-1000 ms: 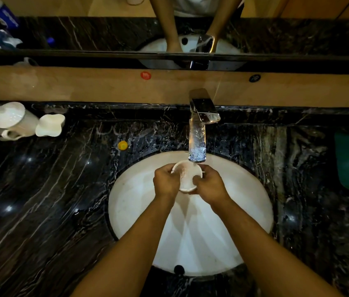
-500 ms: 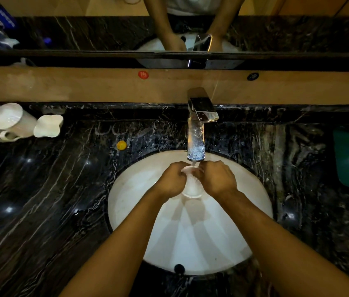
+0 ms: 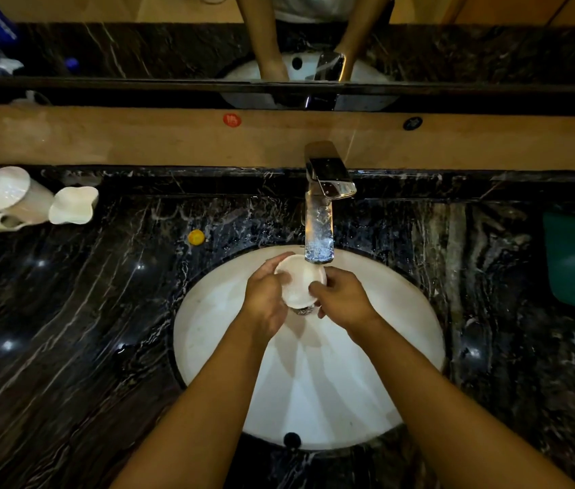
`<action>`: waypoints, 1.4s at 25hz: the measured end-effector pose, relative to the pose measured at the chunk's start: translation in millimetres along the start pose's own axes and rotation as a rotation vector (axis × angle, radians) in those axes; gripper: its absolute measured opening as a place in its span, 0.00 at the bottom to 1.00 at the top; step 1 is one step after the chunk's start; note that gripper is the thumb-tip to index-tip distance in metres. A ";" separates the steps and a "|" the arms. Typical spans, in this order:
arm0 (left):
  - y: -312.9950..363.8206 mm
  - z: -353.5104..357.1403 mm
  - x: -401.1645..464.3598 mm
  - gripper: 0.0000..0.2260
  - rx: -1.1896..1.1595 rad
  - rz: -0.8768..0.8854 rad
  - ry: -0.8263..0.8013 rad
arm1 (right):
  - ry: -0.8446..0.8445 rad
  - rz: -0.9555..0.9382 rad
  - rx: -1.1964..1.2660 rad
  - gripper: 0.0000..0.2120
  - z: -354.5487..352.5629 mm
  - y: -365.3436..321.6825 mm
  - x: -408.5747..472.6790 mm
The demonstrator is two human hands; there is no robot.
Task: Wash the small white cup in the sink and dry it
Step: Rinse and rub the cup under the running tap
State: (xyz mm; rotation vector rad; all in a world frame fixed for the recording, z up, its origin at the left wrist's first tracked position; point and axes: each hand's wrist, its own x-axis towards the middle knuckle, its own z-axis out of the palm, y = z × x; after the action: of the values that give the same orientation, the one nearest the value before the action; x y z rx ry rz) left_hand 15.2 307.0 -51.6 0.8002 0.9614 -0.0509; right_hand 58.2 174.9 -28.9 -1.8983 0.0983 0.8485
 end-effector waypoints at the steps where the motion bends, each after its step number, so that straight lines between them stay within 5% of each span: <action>1: 0.3 1.2 -1.3 0.19 -0.014 -0.015 0.018 | 0.071 -0.045 -0.047 0.09 1.5 2.9 0.9; 5: 2.2 9.7 -8.7 0.12 -0.033 -0.153 0.018 | 0.259 -0.165 -0.161 0.08 2.0 11.1 4.1; 10: -0.8 23.8 -1.9 0.19 0.125 -0.258 -0.024 | 0.083 -0.281 -0.363 0.21 11.9 13.0 -11.9; 14: -9.1 27.6 -0.8 0.15 0.256 -0.235 -0.068 | 0.031 -0.200 -0.165 0.26 15.2 12.6 -19.2; 21: -9.0 29.9 -6.8 0.17 0.579 -0.097 -0.069 | -0.019 0.253 0.332 0.18 18.0 -0.3 16.9; 27: -6.9 35.8 -3.2 0.15 0.610 -0.091 -0.096 | 0.086 0.278 0.428 0.16 18.9 3.3 19.2; 31: -8.7 39.7 -6.9 0.12 0.572 -0.025 0.056 | 0.045 0.342 0.520 0.15 23.8 4.8 21.5; 35: -5.8 38.7 -32.1 0.17 0.596 0.075 0.045 | 0.144 0.234 0.452 0.08 33.4 3.9 28.9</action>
State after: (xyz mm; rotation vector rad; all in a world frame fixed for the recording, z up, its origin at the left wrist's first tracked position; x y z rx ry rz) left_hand 21.4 269.0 -18.8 1.3892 0.9681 -0.2645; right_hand 61.2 209.0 -57.2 -1.5327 0.5633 0.7657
